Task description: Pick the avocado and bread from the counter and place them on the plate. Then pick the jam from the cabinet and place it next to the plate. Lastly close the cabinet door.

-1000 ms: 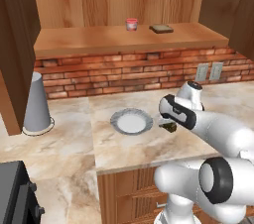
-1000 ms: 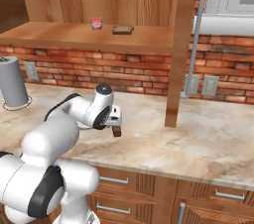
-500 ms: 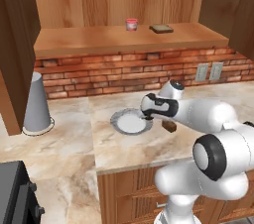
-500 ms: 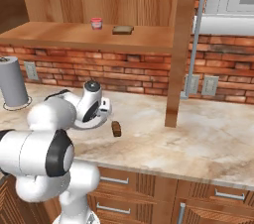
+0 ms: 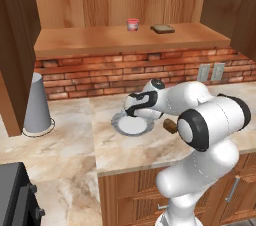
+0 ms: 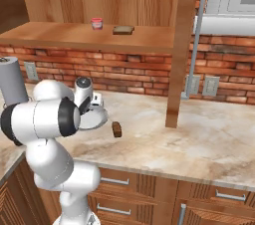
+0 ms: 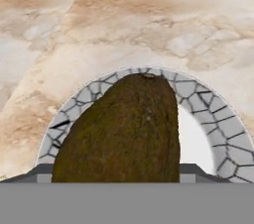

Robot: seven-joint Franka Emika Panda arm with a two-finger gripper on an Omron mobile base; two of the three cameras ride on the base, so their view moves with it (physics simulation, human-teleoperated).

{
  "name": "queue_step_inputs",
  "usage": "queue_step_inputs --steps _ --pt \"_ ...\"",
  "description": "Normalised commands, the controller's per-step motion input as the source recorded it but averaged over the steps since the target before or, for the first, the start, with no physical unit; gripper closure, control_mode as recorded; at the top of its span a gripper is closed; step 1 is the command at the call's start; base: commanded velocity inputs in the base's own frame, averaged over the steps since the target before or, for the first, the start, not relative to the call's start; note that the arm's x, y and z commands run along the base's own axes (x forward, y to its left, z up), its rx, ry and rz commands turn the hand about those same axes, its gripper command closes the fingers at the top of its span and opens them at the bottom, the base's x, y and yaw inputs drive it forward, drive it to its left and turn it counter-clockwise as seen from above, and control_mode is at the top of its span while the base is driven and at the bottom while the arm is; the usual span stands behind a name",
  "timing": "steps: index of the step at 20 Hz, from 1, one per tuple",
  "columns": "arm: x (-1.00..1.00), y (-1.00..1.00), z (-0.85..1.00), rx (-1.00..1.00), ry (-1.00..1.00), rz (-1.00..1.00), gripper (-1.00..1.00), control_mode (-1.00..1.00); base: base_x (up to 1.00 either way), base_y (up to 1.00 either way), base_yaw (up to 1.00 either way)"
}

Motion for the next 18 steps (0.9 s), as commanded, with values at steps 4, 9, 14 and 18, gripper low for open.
queue_step_inputs --steps 4,9,14,18 --pt "0.05 0.09 -0.06 -0.05 0.06 -0.01 1.00 -1.00 0.00 0.00 0.00" --pt "0.11 0.02 -0.16 -0.04 0.09 0.00 1.00 -1.00 0.00 0.00 0.00" --pt "0.25 0.00 -0.20 -0.01 0.06 0.00 1.00 -1.00 0.00 0.00 0.00" --pt "0.28 0.00 -0.29 -0.04 0.06 0.00 1.00 -1.00 0.00 0.00 0.00"
